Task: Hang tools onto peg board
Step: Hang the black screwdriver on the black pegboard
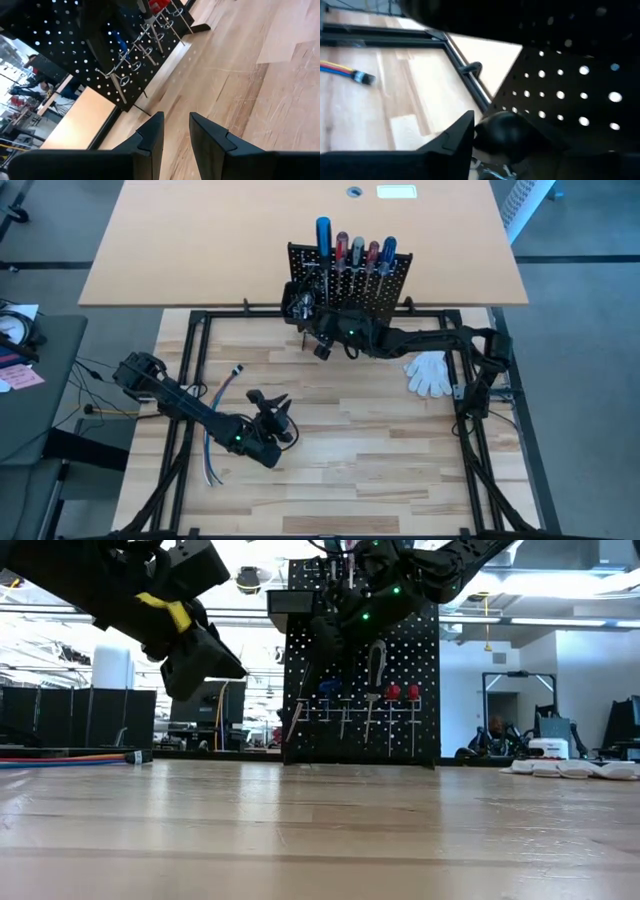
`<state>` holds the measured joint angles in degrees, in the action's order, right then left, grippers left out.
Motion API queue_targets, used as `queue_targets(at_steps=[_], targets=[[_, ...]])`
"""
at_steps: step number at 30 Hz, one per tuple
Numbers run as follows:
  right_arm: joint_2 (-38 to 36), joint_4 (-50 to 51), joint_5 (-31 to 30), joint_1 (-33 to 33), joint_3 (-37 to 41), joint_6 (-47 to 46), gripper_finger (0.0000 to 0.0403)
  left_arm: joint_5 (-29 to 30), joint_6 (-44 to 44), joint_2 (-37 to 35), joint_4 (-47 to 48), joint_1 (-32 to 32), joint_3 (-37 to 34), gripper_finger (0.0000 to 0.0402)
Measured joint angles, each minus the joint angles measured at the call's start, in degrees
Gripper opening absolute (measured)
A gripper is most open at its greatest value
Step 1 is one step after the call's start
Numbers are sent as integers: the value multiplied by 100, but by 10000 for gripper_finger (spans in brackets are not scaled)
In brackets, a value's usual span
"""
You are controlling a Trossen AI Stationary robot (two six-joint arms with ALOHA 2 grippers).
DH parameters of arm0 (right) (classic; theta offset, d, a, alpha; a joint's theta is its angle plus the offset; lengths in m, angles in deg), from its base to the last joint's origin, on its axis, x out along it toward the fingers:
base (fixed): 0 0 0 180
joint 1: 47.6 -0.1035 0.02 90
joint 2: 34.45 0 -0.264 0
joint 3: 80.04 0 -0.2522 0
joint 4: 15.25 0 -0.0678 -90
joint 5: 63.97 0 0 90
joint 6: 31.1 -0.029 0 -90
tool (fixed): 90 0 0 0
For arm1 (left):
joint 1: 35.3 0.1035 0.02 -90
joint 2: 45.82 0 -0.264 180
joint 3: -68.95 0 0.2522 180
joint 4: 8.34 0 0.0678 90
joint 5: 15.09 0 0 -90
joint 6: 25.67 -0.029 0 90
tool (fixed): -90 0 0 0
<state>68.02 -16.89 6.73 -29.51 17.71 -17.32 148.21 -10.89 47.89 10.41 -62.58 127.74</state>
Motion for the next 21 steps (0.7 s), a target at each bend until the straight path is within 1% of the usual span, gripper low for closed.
queue_targets(at_steps=[2, 3, 14, 19, 21], targets=[[-60, 61, 50, -7, 7, -3, 122, -2, 12, 0, 1, 0, 0, 85], [-102, 83, 47, -11, 11, 2, 116, -2, 22, 0, 5, 0, 0, 85], [-801, 469, 51, -9, 17, -19, 116, -6, 110, 0, 20, 0, 0, 85], [-907, 682, 192, -4, 15, -65, 116, -2, 114, 0, 7, 0, 0, 85], [-910, 921, 283, 4, -94, -119, 116, -2, 114, 0, 4, 3, 0, 85]])
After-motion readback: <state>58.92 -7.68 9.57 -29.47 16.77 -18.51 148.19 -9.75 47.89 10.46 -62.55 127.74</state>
